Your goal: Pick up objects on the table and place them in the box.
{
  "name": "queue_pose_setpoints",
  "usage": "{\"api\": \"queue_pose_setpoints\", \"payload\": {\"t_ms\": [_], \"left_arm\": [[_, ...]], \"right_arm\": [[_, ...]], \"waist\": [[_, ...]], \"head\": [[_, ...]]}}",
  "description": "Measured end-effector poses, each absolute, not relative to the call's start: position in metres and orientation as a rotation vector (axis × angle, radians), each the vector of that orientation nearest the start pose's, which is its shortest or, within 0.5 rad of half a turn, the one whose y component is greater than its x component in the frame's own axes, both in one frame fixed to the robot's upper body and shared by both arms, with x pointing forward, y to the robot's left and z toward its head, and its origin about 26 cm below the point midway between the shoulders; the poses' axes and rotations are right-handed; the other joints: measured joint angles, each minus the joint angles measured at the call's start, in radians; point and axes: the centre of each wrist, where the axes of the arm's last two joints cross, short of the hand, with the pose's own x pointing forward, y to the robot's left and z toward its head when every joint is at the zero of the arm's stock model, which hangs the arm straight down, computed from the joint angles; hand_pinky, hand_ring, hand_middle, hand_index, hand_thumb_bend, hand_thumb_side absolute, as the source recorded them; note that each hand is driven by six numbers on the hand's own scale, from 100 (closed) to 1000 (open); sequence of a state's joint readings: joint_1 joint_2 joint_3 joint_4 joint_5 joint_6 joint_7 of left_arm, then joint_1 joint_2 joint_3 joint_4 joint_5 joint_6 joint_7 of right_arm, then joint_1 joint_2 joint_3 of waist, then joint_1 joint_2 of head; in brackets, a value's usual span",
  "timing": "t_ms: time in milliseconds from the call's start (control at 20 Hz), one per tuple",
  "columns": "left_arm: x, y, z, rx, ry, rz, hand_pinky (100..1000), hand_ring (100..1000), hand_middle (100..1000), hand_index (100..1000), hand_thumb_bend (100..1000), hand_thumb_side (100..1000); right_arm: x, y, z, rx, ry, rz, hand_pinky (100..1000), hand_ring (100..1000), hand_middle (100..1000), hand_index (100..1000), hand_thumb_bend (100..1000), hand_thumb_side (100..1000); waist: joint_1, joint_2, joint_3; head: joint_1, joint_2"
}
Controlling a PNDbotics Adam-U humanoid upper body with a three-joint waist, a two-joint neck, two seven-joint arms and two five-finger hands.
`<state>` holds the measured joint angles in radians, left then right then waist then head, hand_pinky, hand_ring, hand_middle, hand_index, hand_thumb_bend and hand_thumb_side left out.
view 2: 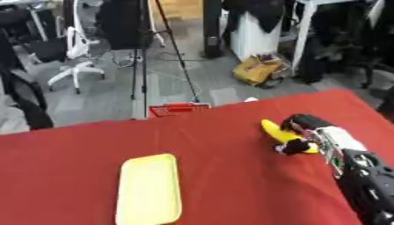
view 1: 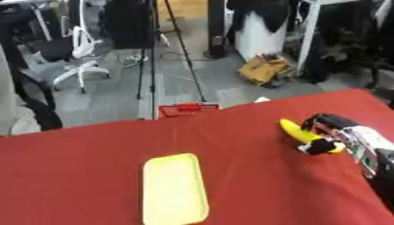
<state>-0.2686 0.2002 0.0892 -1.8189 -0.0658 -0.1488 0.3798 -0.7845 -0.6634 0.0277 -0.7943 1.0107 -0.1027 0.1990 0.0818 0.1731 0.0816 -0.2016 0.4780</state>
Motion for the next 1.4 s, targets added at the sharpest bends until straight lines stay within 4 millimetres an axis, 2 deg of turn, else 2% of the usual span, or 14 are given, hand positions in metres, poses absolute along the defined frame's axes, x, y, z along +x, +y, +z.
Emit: {"api": "queue_pose_setpoints", "payload": {"t_ms": [350, 800, 1000, 1100, 1150, 1200, 1250, 1400], "left_arm": [[0.321, 0.275, 0.144, 0.423, -2.253, 0.202, 658, 781, 801, 850, 819, 928], [0.321, 0.275, 0.144, 0.423, -2.253, 0.202, 658, 782, 800, 850, 819, 928], [0.321, 0.275, 0.144, 0.423, -2.253, 0.202, 658, 782, 800, 850, 819, 928], [0.321, 0.275, 0.144, 0.423, -2.253, 0.202, 658, 783, 800, 850, 819, 928], [0.321, 0.275, 0.144, 0.423, -2.253, 0.202, 658, 783, 800, 850, 819, 929], [0.321, 0.275, 0.144, 0.423, -2.253, 0.202, 658, 783, 800, 850, 819, 929], [0.321, 0.275, 0.144, 0.423, -2.253, 0.202, 658, 783, 800, 850, 819, 929], [0.321, 0.275, 0.144, 0.423, -2.253, 0.202, 658, 783, 800, 850, 818, 929]], "right_arm": [[0.436, -0.432, 0.156, -1.186, -1.040, 1.199, 668, 715, 744, 821, 461, 509], [0.431, -0.443, 0.137, -1.135, -0.966, 1.182, 669, 715, 737, 820, 467, 503], [0.428, -0.447, 0.130, -1.116, -0.941, 1.174, 650, 687, 716, 809, 463, 496], [0.428, -0.447, 0.128, -1.113, -0.940, 1.173, 631, 669, 700, 799, 455, 490], [0.428, -0.447, 0.128, -1.113, -0.942, 1.174, 558, 603, 655, 773, 428, 472], [0.428, -0.447, 0.128, -1.113, -0.945, 1.175, 558, 603, 655, 773, 428, 472], [0.428, -0.447, 0.128, -1.112, -0.947, 1.175, 482, 543, 605, 738, 380, 450], [0.428, -0.447, 0.127, -1.110, -0.955, 1.174, 437, 502, 567, 709, 351, 434]], "waist": [[0.000, 0.000, -0.001], [0.000, 0.000, 0.001], [0.000, 0.000, 0.001], [0.002, 0.000, 0.001], [0.002, 0.000, 0.001], [0.002, 0.000, 0.001], [0.002, 0.000, 0.001], [0.002, 0.000, 0.002]], "head": [[0.000, 0.000], [0.000, 0.000], [-0.001, 0.000], [-0.002, -0.001], [-0.002, -0.001], [-0.003, -0.001], [-0.003, -0.003], [-0.004, -0.004]]}}
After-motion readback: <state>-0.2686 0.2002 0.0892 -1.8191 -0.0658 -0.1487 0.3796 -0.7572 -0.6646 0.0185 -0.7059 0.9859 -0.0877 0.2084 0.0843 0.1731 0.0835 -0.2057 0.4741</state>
